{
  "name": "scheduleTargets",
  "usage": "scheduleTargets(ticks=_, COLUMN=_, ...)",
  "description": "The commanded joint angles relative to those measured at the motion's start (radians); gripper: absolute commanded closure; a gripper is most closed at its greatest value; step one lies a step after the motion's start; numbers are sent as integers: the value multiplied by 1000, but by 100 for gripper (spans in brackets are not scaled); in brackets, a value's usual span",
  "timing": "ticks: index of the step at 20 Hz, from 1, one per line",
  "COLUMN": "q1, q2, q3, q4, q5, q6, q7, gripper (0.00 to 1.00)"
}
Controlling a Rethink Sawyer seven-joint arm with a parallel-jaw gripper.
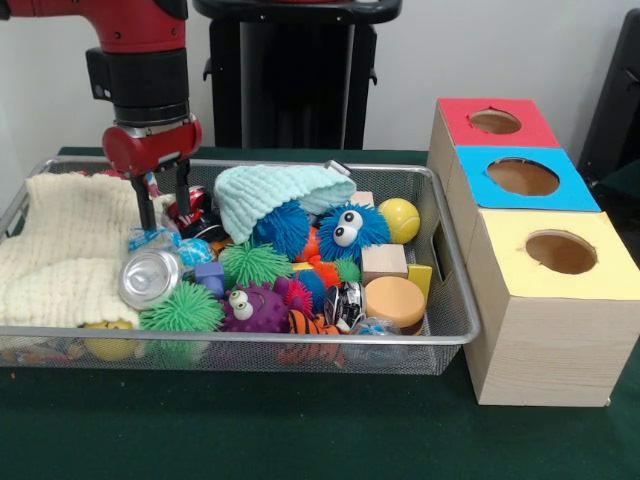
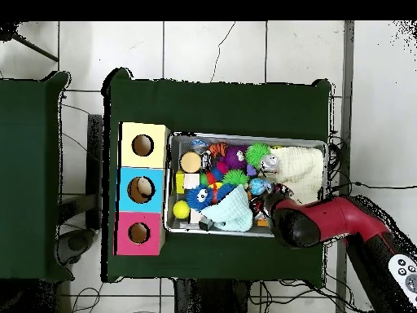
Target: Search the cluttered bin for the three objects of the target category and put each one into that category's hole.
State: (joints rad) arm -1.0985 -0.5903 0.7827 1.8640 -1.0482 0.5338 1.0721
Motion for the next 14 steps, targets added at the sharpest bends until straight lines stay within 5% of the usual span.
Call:
scheduleTargets(ticks=1, q1=-17, q2=7, q3=10, q4=25, q5=9, q6=62, q7=-202, gripper=0)
scheduleTargets(ticks=14, q1=-28, q2=16, q3=26, q4=28, q5=10, q6=72, q7=-242, gripper=0)
